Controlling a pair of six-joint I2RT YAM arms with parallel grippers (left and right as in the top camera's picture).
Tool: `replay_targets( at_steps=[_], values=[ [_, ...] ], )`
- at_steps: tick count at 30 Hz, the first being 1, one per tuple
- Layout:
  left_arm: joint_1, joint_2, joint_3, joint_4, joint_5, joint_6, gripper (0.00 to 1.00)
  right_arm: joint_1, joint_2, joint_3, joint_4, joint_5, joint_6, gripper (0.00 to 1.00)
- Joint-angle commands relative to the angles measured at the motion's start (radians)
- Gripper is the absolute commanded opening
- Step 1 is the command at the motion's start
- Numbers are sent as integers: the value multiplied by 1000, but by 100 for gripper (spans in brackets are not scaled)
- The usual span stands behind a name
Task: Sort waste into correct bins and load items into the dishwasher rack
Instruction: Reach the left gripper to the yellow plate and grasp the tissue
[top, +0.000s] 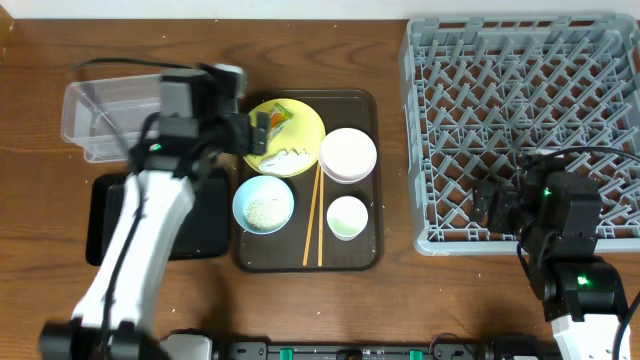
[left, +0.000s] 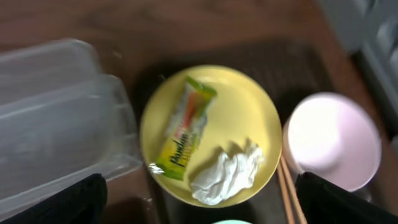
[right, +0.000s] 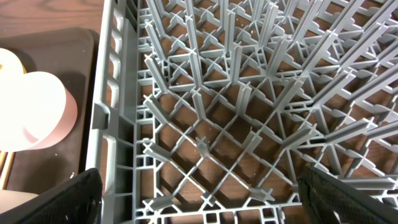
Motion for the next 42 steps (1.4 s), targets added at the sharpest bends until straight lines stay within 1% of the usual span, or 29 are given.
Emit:
replay_targets(
  at_steps=[1, 3, 4, 10, 12, 19, 24, 28, 31, 32, 35, 42],
  values=[
    [-61, 93, 14, 18, -30, 104, 99, -6, -3, 22, -3, -2, 12, 99],
    [-92, 149, 14, 39, -30, 104, 99, -6, -3, 22, -3, -2, 12, 99],
    [-104, 175, 14, 50, -30, 103, 98, -6, -3, 22, -3, -2, 12, 99],
    [-150, 303, 14, 68, -29, 103, 84, -6, -3, 22, -15, -2, 11, 99],
    [-156, 335, 14, 63, -29, 103, 84, -6, -3, 22, -21, -2, 11, 99],
    [-156, 408, 12, 45, -29, 103, 73, -6, -3, 22, -23, -2, 11, 99],
    [-156, 428, 8, 37, -29, 103, 55, -6, -3, 22, -29, -2, 11, 99],
    [-155, 428, 8, 40, -30, 103, 29, -6, -3, 22, -29, -2, 11, 99],
    [-156, 428, 13, 43, -51, 101, 19, -6, -3, 22, -29, -2, 11, 99],
    [-156, 425, 15, 42, -64, 95, 14, -6, -3, 22, -29, -2, 11, 99],
    [-154, 394, 18, 42, -79, 79, 9, -6, -3, 22, -30, -2, 11, 99],
    [-132, 201, 24, 51, -82, 76, 8, -6, -3, 22, -30, -2, 11, 99]
  ],
)
